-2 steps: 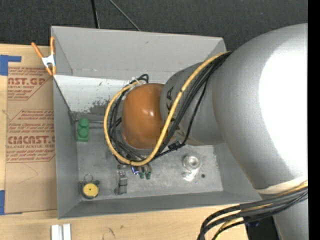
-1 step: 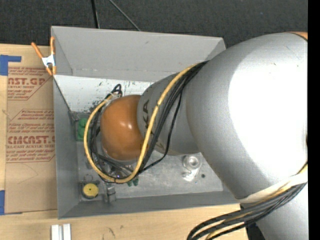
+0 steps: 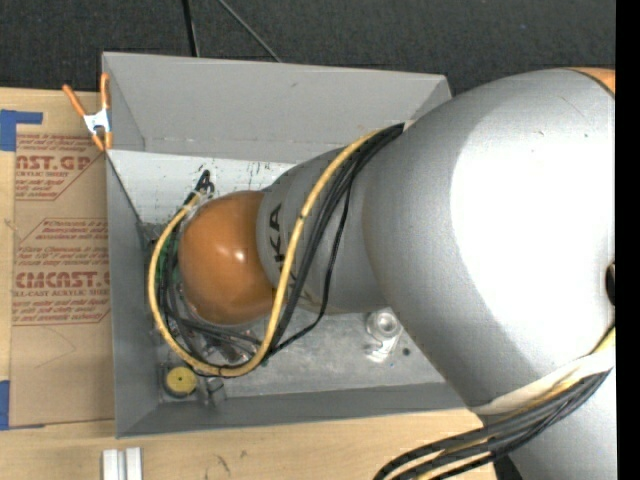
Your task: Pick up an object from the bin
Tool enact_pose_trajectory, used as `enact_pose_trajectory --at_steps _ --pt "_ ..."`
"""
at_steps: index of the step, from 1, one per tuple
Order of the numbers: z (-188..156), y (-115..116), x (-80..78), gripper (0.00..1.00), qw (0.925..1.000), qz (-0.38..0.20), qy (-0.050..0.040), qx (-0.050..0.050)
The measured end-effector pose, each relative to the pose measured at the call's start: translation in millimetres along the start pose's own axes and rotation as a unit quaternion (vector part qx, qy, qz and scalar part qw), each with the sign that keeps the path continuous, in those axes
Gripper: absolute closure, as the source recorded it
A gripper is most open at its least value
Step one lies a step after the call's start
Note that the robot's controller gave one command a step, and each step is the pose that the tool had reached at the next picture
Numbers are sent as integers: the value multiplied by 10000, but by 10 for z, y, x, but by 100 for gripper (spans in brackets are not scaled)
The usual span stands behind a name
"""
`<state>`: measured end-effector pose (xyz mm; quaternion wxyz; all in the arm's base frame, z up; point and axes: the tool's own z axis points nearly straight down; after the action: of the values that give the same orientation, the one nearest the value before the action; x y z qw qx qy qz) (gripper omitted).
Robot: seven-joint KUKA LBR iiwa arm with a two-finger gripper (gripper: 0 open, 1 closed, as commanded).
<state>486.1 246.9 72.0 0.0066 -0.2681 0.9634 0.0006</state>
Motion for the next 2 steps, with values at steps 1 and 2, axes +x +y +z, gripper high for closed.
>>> enact_pose_trajectory --at_steps 1,2 --pt "13 -37 33 100 10000 17 69 25" --pt "-1930 -319 -311 100 9982 -592 2 -5"
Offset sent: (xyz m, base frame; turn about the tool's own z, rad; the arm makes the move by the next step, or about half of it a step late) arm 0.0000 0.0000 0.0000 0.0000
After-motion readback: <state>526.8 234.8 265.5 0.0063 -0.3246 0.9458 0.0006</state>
